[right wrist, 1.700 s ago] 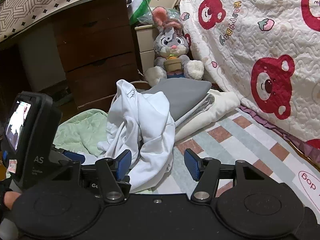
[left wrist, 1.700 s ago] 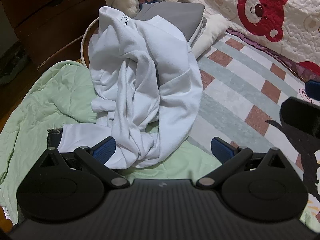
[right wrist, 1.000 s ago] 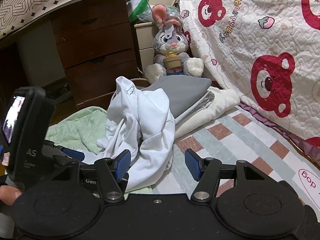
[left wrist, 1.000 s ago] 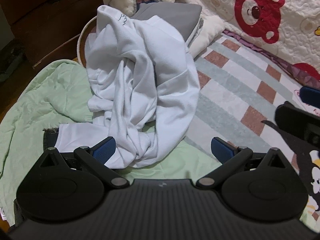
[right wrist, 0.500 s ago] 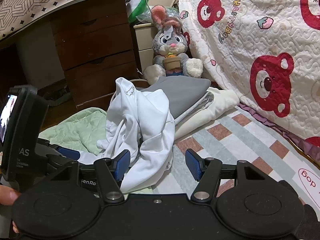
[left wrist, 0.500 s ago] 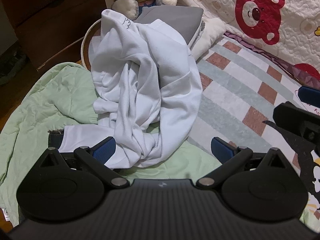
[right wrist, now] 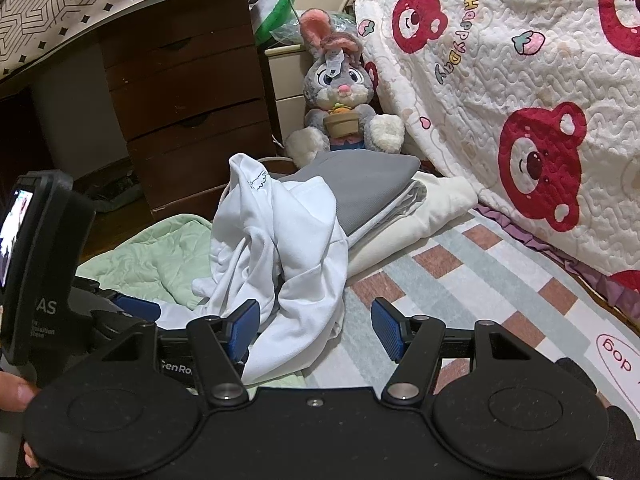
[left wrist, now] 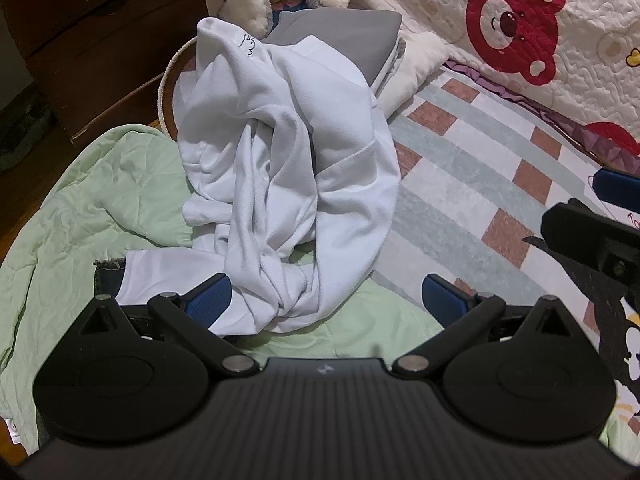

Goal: Fold clothes

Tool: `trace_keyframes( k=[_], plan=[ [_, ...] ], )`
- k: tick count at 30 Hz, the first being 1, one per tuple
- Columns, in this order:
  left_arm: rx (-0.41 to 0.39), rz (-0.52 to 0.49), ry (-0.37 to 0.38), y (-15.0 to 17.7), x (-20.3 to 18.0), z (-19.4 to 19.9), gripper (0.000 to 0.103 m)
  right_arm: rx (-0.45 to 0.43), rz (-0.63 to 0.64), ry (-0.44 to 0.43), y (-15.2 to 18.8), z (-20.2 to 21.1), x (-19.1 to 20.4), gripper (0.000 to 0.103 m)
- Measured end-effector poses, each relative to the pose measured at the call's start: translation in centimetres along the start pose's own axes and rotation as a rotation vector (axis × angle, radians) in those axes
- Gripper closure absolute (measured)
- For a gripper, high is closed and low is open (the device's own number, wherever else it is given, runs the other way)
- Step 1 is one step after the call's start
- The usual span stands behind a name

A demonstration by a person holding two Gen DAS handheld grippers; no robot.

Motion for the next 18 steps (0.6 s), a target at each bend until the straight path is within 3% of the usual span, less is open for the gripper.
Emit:
trace_keyframes(
  k=[13, 18],
  plan=[
    [0.007, 0.0, -0.003, 0.2, 0.0, -0.2, 0.0, 0.002, -0.002, 0.001, 0.1, -0.1, -0.1, 0.035],
    [-0.007, 0.019, -0.036, 0.3, 1.9, -1.0, 0.0, -0.009, 0.005, -0.014, 0.9, -1.1, -0.5, 0.031]
  ],
)
Point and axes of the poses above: each gripper's, at about its wrist camera, not at the fingertips, and z roughly against the way its jaws point, x to its left, y to its underside, the point moved 2 cm from there along -z, roughly the way its jaws point, and after that the axes turned 7 degrees about y, right-handed, at the moved point
